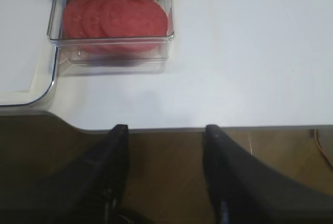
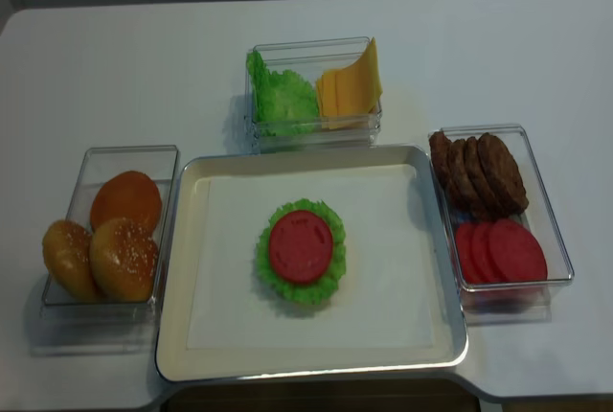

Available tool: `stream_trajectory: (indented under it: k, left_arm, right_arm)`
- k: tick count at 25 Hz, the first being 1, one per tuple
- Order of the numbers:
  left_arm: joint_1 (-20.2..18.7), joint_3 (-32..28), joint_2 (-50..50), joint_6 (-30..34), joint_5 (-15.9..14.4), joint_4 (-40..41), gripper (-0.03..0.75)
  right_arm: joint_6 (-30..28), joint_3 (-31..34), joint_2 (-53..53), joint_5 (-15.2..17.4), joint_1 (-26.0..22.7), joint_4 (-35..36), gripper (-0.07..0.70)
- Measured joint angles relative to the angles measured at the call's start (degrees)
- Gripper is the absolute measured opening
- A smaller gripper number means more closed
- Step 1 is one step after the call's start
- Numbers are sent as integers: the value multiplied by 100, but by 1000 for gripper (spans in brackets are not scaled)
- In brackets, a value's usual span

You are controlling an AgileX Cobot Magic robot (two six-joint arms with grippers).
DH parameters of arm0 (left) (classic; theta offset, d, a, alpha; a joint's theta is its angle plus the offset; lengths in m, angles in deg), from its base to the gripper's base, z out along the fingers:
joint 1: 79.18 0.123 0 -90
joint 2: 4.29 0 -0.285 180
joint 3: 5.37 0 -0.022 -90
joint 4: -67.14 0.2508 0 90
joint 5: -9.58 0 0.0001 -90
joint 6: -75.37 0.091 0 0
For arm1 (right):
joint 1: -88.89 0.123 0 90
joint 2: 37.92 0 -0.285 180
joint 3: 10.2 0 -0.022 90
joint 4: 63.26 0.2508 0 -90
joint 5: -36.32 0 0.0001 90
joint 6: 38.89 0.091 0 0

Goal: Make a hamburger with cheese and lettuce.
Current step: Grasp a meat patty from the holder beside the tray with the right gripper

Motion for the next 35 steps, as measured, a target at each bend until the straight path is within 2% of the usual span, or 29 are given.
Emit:
stream_trajectory:
  k: [4,10,16,25,28,35]
  left_arm:
    - [0,0,0,0,0,0,342]
    - [0,0,0,0,0,0,342]
    - [0,0,0,0,0,0,342]
    - [0,0,0,0,0,0,342]
    - [0,0,0,0,0,0,342]
    - [0,0,0,0,0,0,342]
  right_arm:
    - [241,-467,-776,0,0,37,370]
    - [427,-1281,-2181,191,0,383,370]
    - [427,-2141,-3644,607,0,769,370]
    - [427,-3525,-5479,650,11,912,370]
    - [472,-3928,-5929,650,265,883,370]
    - [872,-4913,-7004,650,1192,483,370]
